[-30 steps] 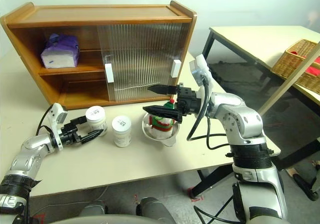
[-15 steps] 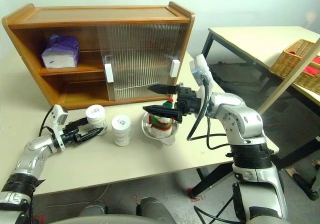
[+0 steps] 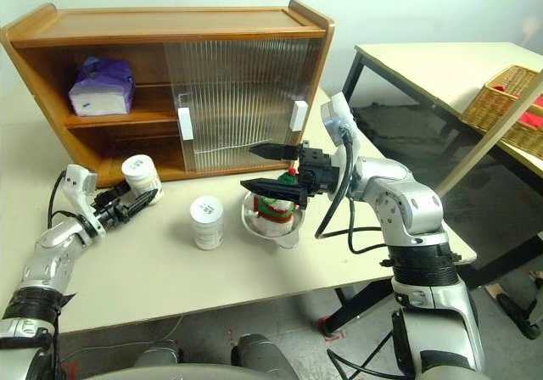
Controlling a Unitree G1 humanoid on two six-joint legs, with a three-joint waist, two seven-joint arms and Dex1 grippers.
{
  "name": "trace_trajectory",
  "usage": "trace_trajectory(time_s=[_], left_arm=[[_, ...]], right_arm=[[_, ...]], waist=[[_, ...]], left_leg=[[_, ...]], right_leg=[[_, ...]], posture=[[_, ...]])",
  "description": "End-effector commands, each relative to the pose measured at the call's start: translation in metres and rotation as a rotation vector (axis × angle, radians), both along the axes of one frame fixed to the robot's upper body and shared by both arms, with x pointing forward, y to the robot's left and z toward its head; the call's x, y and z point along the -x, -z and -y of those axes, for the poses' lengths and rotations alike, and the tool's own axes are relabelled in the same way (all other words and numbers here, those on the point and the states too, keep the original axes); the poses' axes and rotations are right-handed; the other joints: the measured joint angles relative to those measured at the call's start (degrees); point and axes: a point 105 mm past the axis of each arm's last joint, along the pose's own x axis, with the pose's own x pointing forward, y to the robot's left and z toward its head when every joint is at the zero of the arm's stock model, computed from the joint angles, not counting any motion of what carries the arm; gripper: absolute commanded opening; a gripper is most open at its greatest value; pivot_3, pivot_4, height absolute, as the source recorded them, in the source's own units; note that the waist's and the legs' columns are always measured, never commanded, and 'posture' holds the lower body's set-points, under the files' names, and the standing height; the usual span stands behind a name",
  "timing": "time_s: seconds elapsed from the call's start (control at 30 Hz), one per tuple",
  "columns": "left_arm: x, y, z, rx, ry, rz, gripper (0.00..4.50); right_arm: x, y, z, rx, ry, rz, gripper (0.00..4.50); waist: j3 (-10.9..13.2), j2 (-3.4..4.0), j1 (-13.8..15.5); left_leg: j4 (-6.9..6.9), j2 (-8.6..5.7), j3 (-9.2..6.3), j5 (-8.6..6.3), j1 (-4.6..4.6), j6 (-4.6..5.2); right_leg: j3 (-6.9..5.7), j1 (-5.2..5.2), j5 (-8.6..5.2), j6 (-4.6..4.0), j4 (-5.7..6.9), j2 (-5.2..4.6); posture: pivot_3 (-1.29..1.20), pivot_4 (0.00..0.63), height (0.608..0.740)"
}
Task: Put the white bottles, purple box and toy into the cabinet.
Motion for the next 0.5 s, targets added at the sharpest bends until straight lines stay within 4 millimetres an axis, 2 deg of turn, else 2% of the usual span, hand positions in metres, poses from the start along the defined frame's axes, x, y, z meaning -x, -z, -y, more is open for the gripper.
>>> trace_trajectory(time_s=[0.03,0.5], left_arm=[[-0.013,-0.014,0.001,0.022,-0.040,0.041,3.05],[-0.046,-0.020,-0.001,0.014,-0.174,0.030,3.05]], right_arm=[[0.000,-0.001,0.000,-0.002,0.000,0.006,4.50],[0.000,0.000,0.000,-0.003,0.004,0.007,4.50]], waist=[[0.00,0.00,0.02],[0.02,-0.04,0.01]], left_leg=[[0.01,-0.08,0.00,0.01,0.01,0.01],[0.14,-0.41,-0.01,0.05,0.05,0.07]], right_leg=[[-0.02,0.02,0.01,0.07,0.00,-0.05],[0.12,0.16,0.05,0.40,0.00,-0.33]], posture=[[-0.09,0.000,0.740],[-0.10,0.000,0.740]])
